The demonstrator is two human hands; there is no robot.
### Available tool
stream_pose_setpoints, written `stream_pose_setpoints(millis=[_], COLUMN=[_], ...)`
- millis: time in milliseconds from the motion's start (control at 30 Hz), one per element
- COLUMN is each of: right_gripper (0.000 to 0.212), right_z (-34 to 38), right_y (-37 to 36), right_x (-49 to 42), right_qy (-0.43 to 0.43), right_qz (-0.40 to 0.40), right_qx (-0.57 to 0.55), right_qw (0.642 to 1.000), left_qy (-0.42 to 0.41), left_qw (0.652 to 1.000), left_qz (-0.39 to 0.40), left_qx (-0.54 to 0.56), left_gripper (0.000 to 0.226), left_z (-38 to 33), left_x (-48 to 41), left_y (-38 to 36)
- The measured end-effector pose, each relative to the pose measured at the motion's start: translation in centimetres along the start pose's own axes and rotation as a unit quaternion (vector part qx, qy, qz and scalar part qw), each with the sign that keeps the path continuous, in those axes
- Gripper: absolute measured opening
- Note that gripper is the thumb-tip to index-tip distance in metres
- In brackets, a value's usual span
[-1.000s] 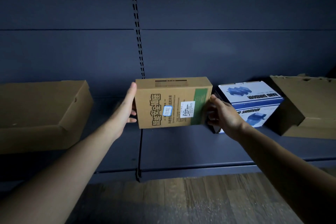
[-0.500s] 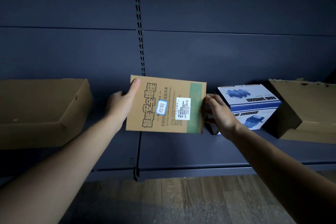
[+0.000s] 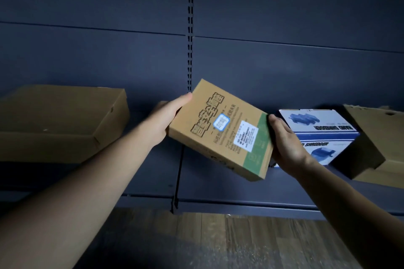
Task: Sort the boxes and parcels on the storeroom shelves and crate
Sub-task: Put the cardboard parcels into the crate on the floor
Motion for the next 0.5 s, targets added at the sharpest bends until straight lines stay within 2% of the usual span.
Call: stream_pose_setpoints(millis=[167, 233, 267, 333, 400, 500], right_gripper=[0.032, 0.038, 0.038, 0.021, 0.013, 0.014], right_z=[0.2, -0.2, -0.3, -0.2, -0.3, -0.1], right_y=[-0.5, -0.7, -0.7, -0.7, -0.6, -0.9], right_x=[0.3, -0.1, -0.3, -0.2, -0.1, 0.7], right_qy=[-0.03, -0.053, -0.062, -0.07, -0.072, -0.054], right_qz=[-0.064, -0.064, -0.061, -0.051, -0.046, -0.022], right_qx=[-0.135, -0.164, -0.166, -0.158, -0.127, -0.065], right_qw=[0.988, 0.983, 0.982, 0.984, 0.988, 0.996], left_qy=[-0.044, -0.058, -0.064, -0.071, -0.077, -0.097], left_qw=[0.991, 0.988, 0.988, 0.988, 0.988, 0.984], left_qz=[0.063, 0.058, 0.052, 0.051, 0.062, 0.064], left_qx=[0.113, 0.13, 0.131, 0.123, 0.122, 0.132], left_gripper=[0.019, 0.029, 0.038, 0.046, 0.042, 0.037], left_z=[0.3, 0.5, 0.5, 0.5, 0.3, -0.2], left_x=[-0.5, -0.5, -0.5, -0.4, -0.4, -0.3], left_y=[-0.6, -1.0, -1.1, -1.1, -1.1, -1.3])
Point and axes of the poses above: each hand's wrist, its own x-axis away from the middle knuckle, its own y-axis out of the back of the hand, z = x × y, the point moved 3 cm from there along -x, towards the middle knuckle, and after that the axes turned 6 degrees about x, right-handed, at the moved point
